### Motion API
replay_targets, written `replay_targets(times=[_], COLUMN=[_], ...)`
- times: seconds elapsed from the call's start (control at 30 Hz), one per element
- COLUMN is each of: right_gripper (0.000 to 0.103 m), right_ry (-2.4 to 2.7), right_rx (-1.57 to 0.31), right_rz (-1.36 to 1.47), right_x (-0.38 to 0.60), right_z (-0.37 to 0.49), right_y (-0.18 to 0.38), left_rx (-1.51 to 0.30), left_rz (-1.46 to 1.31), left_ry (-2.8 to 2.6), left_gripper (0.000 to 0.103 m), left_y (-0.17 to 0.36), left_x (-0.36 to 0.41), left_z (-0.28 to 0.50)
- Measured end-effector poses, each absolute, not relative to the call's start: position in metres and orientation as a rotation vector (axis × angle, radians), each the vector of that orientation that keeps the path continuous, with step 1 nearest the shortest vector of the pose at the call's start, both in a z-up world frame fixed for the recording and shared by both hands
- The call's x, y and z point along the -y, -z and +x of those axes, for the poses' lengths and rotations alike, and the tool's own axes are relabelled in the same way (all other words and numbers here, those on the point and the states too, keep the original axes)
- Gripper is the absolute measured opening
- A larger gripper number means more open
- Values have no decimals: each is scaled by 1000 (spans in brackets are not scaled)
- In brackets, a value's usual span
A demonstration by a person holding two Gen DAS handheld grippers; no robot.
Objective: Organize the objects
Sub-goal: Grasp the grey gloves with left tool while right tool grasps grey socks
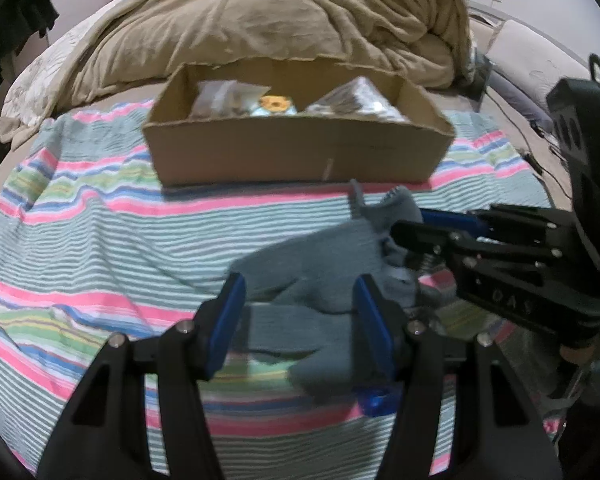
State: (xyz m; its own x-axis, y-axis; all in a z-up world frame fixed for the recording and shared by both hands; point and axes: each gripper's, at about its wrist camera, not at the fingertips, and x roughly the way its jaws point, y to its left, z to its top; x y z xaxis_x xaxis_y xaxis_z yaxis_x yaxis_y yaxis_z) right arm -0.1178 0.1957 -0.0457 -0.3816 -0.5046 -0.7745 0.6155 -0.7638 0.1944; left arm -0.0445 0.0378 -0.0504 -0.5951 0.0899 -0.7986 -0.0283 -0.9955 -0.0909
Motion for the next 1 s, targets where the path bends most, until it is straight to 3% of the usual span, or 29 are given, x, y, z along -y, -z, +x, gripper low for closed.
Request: replay_targets(times=[0.33, 0.8, 0.83, 0.93, 1.0], right_gripper=[21, 14, 17, 60, 62], right_ry=[2168, 2174, 2169, 2157, 2126], right_rx=[-55, -85, -98, -98, -99], right_rz=[1140, 1095, 1107, 1136, 1157], right_x=[-224, -221, -218, -212, -207], right_z=[-121, -116, -115, -113, -113], right_y=[41, 31, 33, 39, 44], left_rx=[4, 66, 67, 69, 75], left_rz=[-1449, -1392, -1387, -1373, -1369], left_ry=[-2692, -2709, -2710, -2717, -2717], left_gripper=[59, 50, 50, 49, 49], left_y=[71, 73, 72, 70, 70], left_x=[-65, -60, -59, -56, -55], left_z=[-58, -53, -52, -48, -46])
